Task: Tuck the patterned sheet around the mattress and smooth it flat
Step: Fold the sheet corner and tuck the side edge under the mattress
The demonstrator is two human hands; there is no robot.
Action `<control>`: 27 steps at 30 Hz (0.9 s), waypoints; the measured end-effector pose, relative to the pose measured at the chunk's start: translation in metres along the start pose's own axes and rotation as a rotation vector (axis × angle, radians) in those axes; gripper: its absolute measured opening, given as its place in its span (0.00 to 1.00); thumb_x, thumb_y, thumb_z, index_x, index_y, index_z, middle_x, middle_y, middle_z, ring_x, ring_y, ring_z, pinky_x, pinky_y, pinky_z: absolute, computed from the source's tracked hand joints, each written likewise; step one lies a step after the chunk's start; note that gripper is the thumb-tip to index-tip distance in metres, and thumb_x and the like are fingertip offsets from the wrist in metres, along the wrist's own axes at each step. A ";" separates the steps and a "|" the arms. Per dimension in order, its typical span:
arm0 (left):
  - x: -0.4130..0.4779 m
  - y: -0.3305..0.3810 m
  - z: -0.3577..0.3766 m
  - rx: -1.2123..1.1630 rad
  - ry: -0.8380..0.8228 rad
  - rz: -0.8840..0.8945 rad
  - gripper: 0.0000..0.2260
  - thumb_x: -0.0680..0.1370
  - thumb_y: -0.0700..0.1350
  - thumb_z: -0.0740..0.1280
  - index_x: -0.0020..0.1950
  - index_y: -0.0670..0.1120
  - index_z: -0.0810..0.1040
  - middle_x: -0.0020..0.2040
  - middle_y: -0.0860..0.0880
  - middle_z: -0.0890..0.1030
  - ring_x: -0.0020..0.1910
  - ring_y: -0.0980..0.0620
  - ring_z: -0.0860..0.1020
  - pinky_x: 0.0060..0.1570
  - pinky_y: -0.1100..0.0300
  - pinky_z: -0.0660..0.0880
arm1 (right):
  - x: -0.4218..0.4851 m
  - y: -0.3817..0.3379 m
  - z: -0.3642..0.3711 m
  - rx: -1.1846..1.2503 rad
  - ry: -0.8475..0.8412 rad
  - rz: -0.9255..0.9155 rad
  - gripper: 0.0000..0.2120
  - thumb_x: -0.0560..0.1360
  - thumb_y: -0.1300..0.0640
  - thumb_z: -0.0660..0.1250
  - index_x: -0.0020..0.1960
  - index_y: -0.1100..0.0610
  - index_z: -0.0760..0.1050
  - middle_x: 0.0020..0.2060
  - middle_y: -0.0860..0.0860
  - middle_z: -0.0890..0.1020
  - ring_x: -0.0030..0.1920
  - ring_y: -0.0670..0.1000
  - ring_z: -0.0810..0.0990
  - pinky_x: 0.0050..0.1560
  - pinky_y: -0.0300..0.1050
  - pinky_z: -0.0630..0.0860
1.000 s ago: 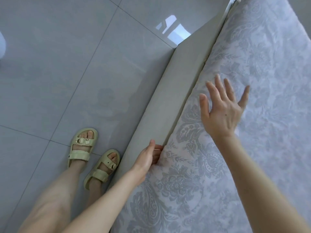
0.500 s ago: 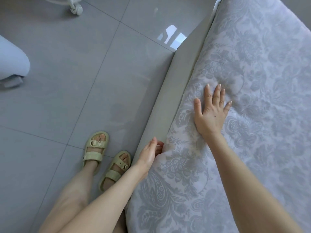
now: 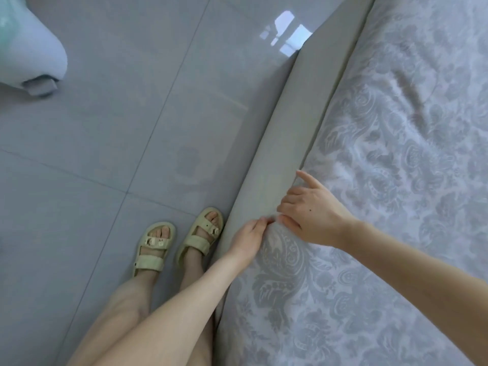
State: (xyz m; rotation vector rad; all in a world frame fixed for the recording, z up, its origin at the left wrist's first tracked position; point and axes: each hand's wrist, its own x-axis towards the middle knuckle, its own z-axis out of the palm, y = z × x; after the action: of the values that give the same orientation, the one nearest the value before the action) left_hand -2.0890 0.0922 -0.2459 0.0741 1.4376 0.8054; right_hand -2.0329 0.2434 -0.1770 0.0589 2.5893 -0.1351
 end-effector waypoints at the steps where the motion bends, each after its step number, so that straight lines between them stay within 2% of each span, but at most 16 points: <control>1: -0.003 -0.003 0.001 -0.008 -0.009 -0.014 0.22 0.79 0.56 0.52 0.60 0.47 0.79 0.61 0.46 0.79 0.62 0.48 0.75 0.65 0.54 0.68 | 0.000 -0.003 0.000 -0.006 -0.034 0.005 0.26 0.76 0.45 0.47 0.36 0.52 0.81 0.30 0.46 0.80 0.37 0.52 0.80 0.69 0.54 0.55; 4: -0.008 -0.018 0.001 0.025 0.017 -0.014 0.21 0.81 0.53 0.51 0.62 0.45 0.78 0.63 0.45 0.78 0.63 0.48 0.73 0.63 0.57 0.67 | 0.008 -0.006 -0.003 -0.035 -0.183 0.018 0.33 0.74 0.41 0.39 0.39 0.54 0.81 0.34 0.47 0.80 0.40 0.52 0.79 0.62 0.52 0.65; 6: -0.011 -0.030 0.001 0.004 0.037 -0.028 0.19 0.82 0.51 0.51 0.59 0.43 0.78 0.61 0.47 0.78 0.62 0.48 0.74 0.60 0.57 0.66 | 0.016 -0.011 -0.002 -0.033 -0.248 -0.008 0.36 0.74 0.39 0.36 0.43 0.54 0.81 0.39 0.48 0.79 0.44 0.51 0.77 0.58 0.49 0.67; 8: -0.017 -0.038 0.001 -0.082 0.041 -0.032 0.18 0.82 0.51 0.52 0.52 0.45 0.79 0.53 0.50 0.79 0.57 0.49 0.75 0.57 0.56 0.67 | 0.025 -0.017 -0.001 -0.014 -0.298 -0.024 0.33 0.78 0.39 0.40 0.46 0.54 0.80 0.44 0.48 0.78 0.49 0.51 0.76 0.57 0.46 0.66; 10: -0.024 -0.041 0.001 -0.154 0.056 -0.029 0.17 0.81 0.53 0.53 0.40 0.48 0.76 0.43 0.51 0.77 0.50 0.50 0.74 0.52 0.55 0.67 | 0.029 -0.019 0.000 -0.014 -0.316 -0.032 0.28 0.80 0.40 0.45 0.47 0.55 0.79 0.45 0.49 0.78 0.50 0.51 0.76 0.56 0.45 0.64; 11: -0.026 -0.043 0.002 -0.147 0.077 -0.017 0.16 0.81 0.52 0.54 0.40 0.48 0.75 0.43 0.51 0.76 0.49 0.50 0.73 0.51 0.56 0.67 | 0.027 -0.019 0.001 -0.016 -0.301 -0.040 0.27 0.80 0.40 0.46 0.46 0.55 0.78 0.45 0.49 0.79 0.50 0.51 0.76 0.56 0.45 0.65; 14: -0.026 -0.048 -0.001 -0.175 0.149 -0.004 0.17 0.81 0.53 0.56 0.56 0.44 0.78 0.55 0.50 0.78 0.57 0.53 0.75 0.60 0.57 0.69 | 0.020 -0.018 0.004 -0.019 -0.302 -0.020 0.25 0.79 0.39 0.46 0.39 0.53 0.73 0.43 0.49 0.80 0.49 0.51 0.77 0.57 0.45 0.67; 15: -0.024 -0.050 -0.002 -0.227 0.133 -0.017 0.18 0.81 0.54 0.55 0.57 0.44 0.78 0.55 0.51 0.79 0.56 0.54 0.77 0.59 0.59 0.71 | 0.021 -0.018 0.005 -0.044 -0.348 -0.005 0.26 0.79 0.39 0.44 0.37 0.54 0.71 0.42 0.49 0.81 0.49 0.51 0.78 0.58 0.46 0.68; 17: -0.026 -0.048 -0.007 -0.296 0.040 -0.064 0.21 0.82 0.55 0.52 0.54 0.44 0.80 0.46 0.58 0.79 0.47 0.65 0.77 0.47 0.71 0.73 | 0.028 -0.020 0.002 -0.077 -0.504 0.054 0.29 0.79 0.38 0.42 0.37 0.54 0.72 0.43 0.50 0.82 0.51 0.52 0.79 0.59 0.47 0.69; 18: -0.026 -0.047 -0.009 -0.330 -0.010 -0.084 0.22 0.82 0.55 0.51 0.53 0.43 0.80 0.44 0.60 0.79 0.44 0.67 0.77 0.43 0.74 0.72 | 0.033 -0.020 -0.001 -0.074 -0.583 0.089 0.30 0.79 0.37 0.41 0.37 0.54 0.72 0.44 0.51 0.81 0.52 0.52 0.78 0.58 0.46 0.69; 19: -0.024 -0.050 -0.008 -0.347 -0.050 -0.084 0.24 0.82 0.55 0.50 0.52 0.43 0.81 0.46 0.58 0.80 0.46 0.65 0.78 0.46 0.72 0.73 | 0.037 -0.020 -0.003 -0.061 -0.663 0.124 0.31 0.79 0.36 0.40 0.38 0.54 0.72 0.45 0.52 0.81 0.54 0.53 0.78 0.56 0.45 0.70; 21: -0.026 -0.053 -0.004 -0.344 -0.070 -0.037 0.25 0.82 0.56 0.50 0.54 0.42 0.81 0.54 0.51 0.82 0.54 0.56 0.79 0.58 0.63 0.72 | 0.041 -0.018 -0.004 -0.045 -0.814 0.187 0.33 0.78 0.34 0.39 0.37 0.56 0.72 0.42 0.51 0.79 0.56 0.53 0.77 0.53 0.45 0.69; 23: -0.032 -0.056 0.003 -0.318 -0.051 0.027 0.23 0.82 0.56 0.50 0.56 0.44 0.81 0.56 0.51 0.80 0.56 0.58 0.77 0.58 0.66 0.70 | 0.043 -0.016 -0.001 -0.040 -0.903 0.225 0.38 0.76 0.32 0.38 0.47 0.55 0.79 0.46 0.50 0.81 0.57 0.52 0.77 0.55 0.46 0.71; 25: -0.036 -0.058 0.010 -0.268 -0.017 0.083 0.20 0.82 0.54 0.51 0.57 0.46 0.79 0.57 0.53 0.79 0.57 0.59 0.76 0.58 0.67 0.69 | 0.043 -0.016 -0.001 -0.048 -0.928 0.231 0.41 0.74 0.30 0.36 0.60 0.55 0.77 0.56 0.52 0.81 0.60 0.53 0.76 0.60 0.48 0.71; 27: -0.039 -0.057 0.012 -0.139 0.045 0.177 0.17 0.82 0.55 0.53 0.55 0.47 0.77 0.56 0.52 0.78 0.59 0.54 0.75 0.58 0.63 0.69 | 0.040 -0.015 -0.006 -0.056 -0.923 0.213 0.43 0.73 0.29 0.35 0.64 0.55 0.75 0.62 0.53 0.78 0.63 0.54 0.74 0.62 0.49 0.70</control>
State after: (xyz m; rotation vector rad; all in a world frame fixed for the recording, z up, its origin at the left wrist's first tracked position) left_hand -2.0500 0.0346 -0.2395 0.0778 1.4271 1.0565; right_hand -2.0707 0.2299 -0.1918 0.1987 1.6520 -0.0016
